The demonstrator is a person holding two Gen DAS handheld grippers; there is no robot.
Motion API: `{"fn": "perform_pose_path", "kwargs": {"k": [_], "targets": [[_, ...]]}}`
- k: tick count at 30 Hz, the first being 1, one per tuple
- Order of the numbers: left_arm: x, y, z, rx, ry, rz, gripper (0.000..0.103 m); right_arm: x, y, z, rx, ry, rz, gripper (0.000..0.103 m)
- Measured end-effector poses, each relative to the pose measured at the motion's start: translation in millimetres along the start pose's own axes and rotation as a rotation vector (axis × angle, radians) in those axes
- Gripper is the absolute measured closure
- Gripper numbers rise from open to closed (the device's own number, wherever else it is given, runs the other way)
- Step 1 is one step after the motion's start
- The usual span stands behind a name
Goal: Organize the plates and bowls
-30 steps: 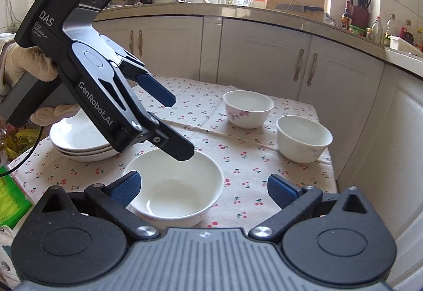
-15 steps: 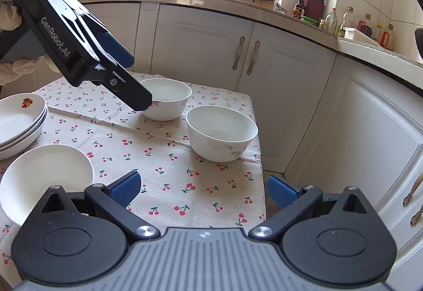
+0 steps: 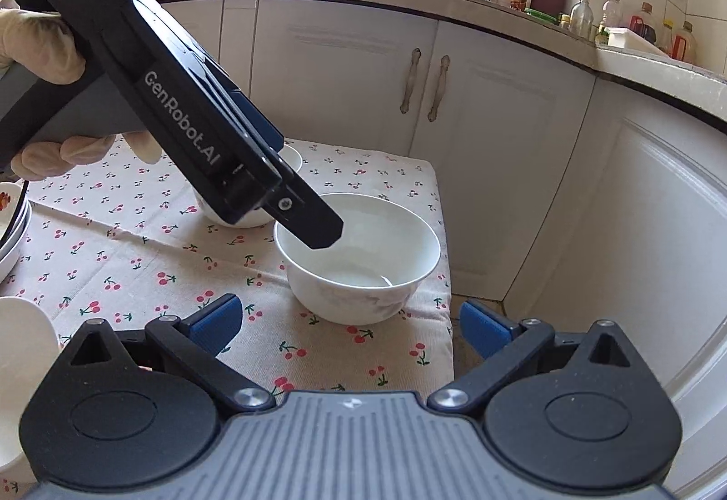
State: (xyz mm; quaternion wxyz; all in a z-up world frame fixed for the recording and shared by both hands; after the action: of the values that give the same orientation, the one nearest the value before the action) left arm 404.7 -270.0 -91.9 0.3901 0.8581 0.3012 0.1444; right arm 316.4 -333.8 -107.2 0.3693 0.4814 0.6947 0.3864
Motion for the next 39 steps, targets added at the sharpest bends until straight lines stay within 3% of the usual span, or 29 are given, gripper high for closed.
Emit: {"fn": "perform_pose_path", "kwargs": {"k": [16,21,25,28,39], "targets": [[17.3,-2.0,44.3,0.047,-0.027,-0.017,0.002,-8.6,-5.2,41.8,0.011,0.034,0.017,0.002],[19.4,-1.9,48.3,0.044,-0.044,-0.038,0.005,-8.7,-5.7,48.0,0.020,0.038,0.017,0.012],[16.4,-5.5,50.2,0.060,-0.066,-0.043,0.015,-7.0,-5.7,47.7,0.016,0.036,0.008,0.018],[13.9,-7.1,51.3,0.064,-0.075,-0.033,0.020,-5.8,-5.0,47.4,0.015,0.034,0.002,0.019],[12.9,-7.8,53.2,0.071,-0.073,-0.025,0.020,-6.5,-4.3,47.5,0.019,0.037,0.011,0.019]]}}
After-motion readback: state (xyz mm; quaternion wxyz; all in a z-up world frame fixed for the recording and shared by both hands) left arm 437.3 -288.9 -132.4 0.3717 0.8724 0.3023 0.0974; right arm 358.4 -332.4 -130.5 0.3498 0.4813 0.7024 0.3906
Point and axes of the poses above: each gripper's, at about its wrist camera, not at the fingertips, and z roughly the way its jaws point, x to its left, y to its top, the point moved 7 cm from there along z, roughly the way its jaws point, and after that the axes turned 8 degrees about -x, right-handed, at the moved point
